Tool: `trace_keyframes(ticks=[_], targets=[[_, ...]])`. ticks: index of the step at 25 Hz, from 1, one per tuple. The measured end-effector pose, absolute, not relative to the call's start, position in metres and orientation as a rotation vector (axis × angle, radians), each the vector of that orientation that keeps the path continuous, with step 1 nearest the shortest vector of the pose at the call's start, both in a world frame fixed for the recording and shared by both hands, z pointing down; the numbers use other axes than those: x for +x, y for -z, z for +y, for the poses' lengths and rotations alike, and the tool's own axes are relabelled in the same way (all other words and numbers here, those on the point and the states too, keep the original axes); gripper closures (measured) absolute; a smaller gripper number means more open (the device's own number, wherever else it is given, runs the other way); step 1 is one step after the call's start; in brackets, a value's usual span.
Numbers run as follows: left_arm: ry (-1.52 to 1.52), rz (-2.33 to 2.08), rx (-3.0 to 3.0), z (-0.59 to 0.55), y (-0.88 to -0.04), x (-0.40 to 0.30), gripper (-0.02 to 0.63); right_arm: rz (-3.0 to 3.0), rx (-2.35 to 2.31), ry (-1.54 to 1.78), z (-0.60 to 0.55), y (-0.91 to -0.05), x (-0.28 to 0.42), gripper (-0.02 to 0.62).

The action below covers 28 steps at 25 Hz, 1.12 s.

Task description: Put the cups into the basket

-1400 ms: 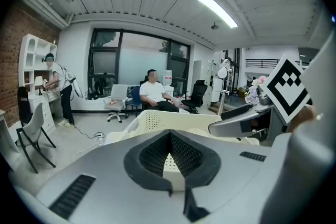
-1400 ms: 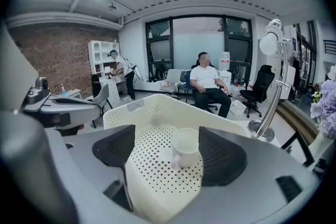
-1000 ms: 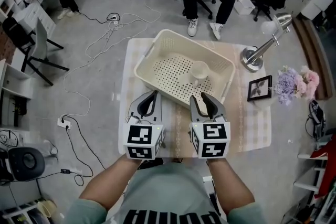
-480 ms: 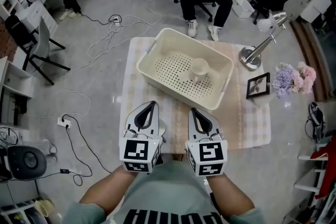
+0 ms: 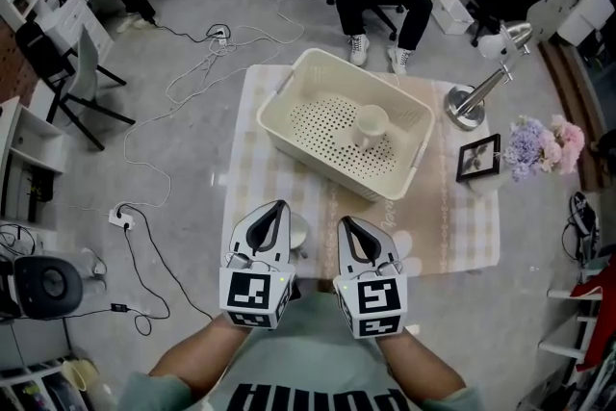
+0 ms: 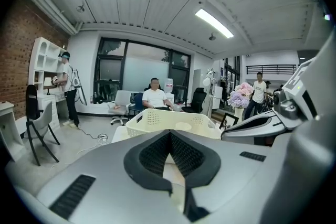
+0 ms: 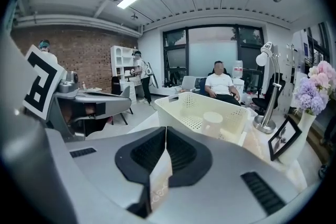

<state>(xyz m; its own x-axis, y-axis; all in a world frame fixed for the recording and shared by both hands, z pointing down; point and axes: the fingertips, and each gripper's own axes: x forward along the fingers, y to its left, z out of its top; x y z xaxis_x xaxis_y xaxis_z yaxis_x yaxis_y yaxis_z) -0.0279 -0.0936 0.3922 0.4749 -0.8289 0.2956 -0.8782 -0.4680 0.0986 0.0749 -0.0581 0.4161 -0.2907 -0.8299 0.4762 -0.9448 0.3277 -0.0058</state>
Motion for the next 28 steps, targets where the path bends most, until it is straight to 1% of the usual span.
trace_keyframes(ticks=[28], targets=[[-0.316, -1.517, 2.497, -0.091, -0.393, -0.042, 0.600, -2.211, 1.530, -0.415, -0.055, -0.424, 0.066, 0.575]])
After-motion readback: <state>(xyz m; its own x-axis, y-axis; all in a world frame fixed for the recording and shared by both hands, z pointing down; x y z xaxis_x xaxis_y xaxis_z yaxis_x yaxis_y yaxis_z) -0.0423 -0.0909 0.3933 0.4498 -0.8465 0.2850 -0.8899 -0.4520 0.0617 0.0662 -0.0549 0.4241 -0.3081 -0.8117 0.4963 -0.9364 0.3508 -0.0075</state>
